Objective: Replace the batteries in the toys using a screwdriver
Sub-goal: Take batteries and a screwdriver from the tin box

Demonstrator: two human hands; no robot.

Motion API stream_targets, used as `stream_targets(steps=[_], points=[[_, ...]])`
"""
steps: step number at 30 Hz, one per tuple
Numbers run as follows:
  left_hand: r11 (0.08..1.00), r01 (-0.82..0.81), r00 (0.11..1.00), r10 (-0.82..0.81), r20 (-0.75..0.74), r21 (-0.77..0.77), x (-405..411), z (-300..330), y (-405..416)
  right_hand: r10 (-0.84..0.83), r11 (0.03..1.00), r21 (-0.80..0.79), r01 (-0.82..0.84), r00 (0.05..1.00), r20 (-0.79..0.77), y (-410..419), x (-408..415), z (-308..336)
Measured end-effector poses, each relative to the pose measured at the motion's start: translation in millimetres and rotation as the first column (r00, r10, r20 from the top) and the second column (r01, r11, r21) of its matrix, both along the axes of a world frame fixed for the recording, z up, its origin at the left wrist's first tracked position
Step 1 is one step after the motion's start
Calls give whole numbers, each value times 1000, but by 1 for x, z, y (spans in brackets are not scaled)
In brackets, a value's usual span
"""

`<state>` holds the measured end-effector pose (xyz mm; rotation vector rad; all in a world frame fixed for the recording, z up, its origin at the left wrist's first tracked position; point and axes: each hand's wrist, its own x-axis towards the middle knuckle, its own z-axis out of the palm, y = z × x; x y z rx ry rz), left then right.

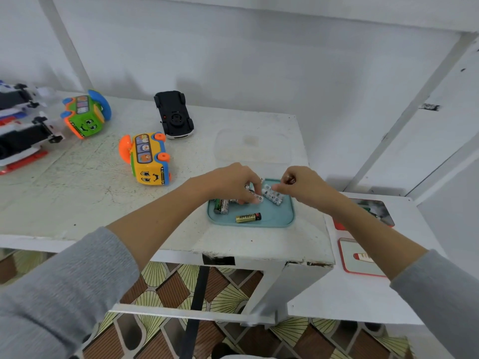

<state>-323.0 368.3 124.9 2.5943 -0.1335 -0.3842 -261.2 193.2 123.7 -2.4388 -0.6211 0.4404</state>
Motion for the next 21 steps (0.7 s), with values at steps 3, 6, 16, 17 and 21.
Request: stream_targets(steps=[3,6,16,17,21], points=[[997,-16,1000,14,22,76,0,3,2,104,994,-29,-108,988,-114,-2,-3,1],[994,-29,999,25,39,103,4,5,7,141,989,-30,-143,988,-63,-2,-7,0],[998,-45,998,43,56,38,9,6,5,199,975,-142,-172,960,200,3,-8,-20],[999,-34,998,32,54,32,10,6,4,205,973,-149,-177,958,201,2,-9,-20],[1000,6,993,-7,115,5,13,3,-1,96,995,-11,-96,958,272,-3,-3,-19]])
